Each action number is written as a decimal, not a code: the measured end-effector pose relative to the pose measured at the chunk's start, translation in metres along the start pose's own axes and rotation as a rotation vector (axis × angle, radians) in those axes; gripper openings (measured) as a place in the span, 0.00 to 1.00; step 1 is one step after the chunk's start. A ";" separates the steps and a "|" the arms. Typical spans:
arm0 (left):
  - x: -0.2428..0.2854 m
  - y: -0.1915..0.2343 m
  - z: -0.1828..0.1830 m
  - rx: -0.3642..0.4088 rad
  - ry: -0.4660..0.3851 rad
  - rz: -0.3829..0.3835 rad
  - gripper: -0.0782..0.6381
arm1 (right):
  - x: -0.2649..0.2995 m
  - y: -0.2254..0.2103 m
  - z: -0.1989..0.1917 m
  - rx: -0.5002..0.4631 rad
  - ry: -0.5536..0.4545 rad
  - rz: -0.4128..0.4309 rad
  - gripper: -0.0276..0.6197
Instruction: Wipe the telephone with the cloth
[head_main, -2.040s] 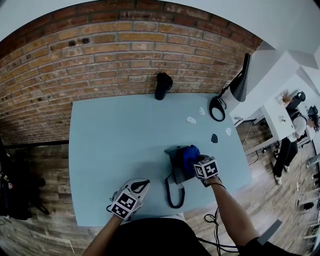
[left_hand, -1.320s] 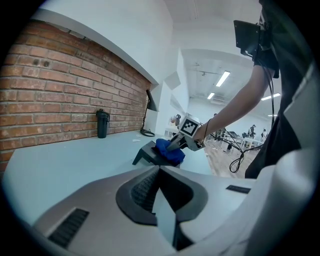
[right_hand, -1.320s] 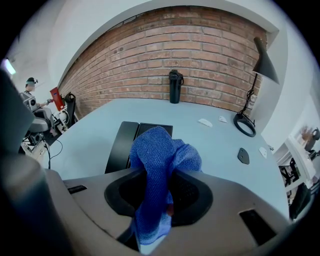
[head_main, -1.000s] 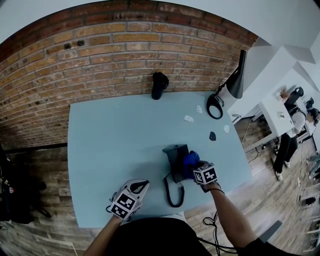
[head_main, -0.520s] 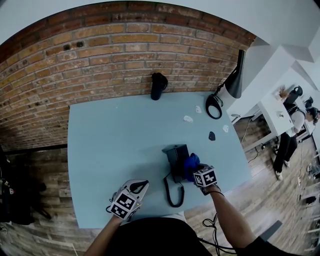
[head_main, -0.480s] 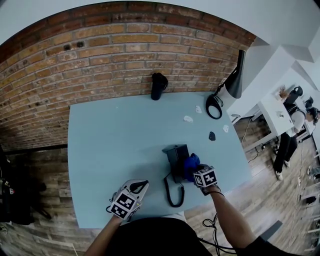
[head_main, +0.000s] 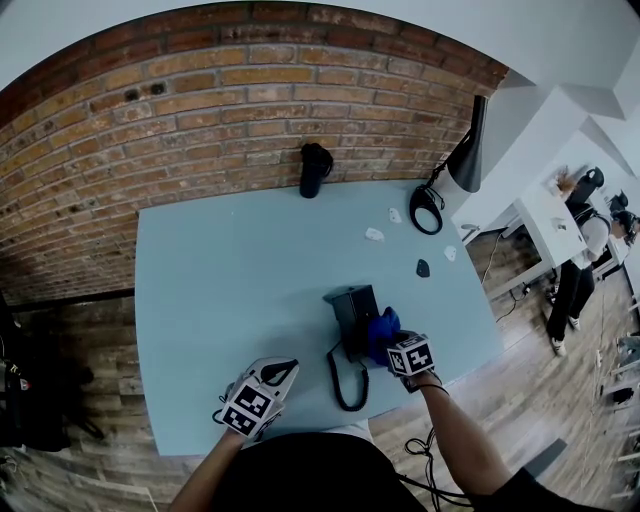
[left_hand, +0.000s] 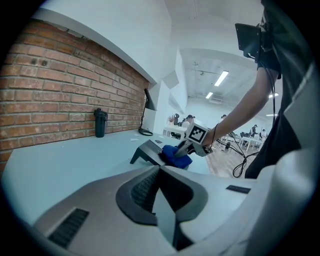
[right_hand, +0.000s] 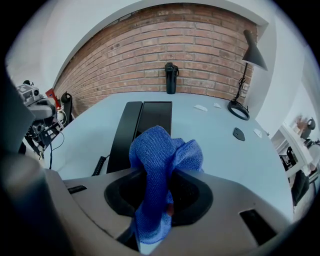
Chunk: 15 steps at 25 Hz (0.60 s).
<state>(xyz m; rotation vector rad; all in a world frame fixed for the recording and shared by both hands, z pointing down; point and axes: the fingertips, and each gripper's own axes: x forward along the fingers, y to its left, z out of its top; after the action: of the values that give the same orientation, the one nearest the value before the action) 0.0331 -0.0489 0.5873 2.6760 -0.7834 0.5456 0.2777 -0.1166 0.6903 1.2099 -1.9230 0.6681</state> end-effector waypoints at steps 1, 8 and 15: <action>0.000 -0.001 0.002 0.002 -0.004 -0.002 0.10 | 0.000 0.000 -0.002 0.003 0.001 0.000 0.23; -0.001 -0.003 0.004 0.005 -0.008 -0.008 0.10 | -0.002 0.003 -0.011 0.020 0.004 -0.003 0.23; 0.000 -0.004 0.002 0.007 -0.002 -0.010 0.10 | -0.005 0.005 -0.020 0.028 0.010 -0.004 0.23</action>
<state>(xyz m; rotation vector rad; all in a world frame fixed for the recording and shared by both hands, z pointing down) 0.0358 -0.0465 0.5854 2.6862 -0.7703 0.5443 0.2805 -0.0966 0.6976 1.2246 -1.9088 0.6995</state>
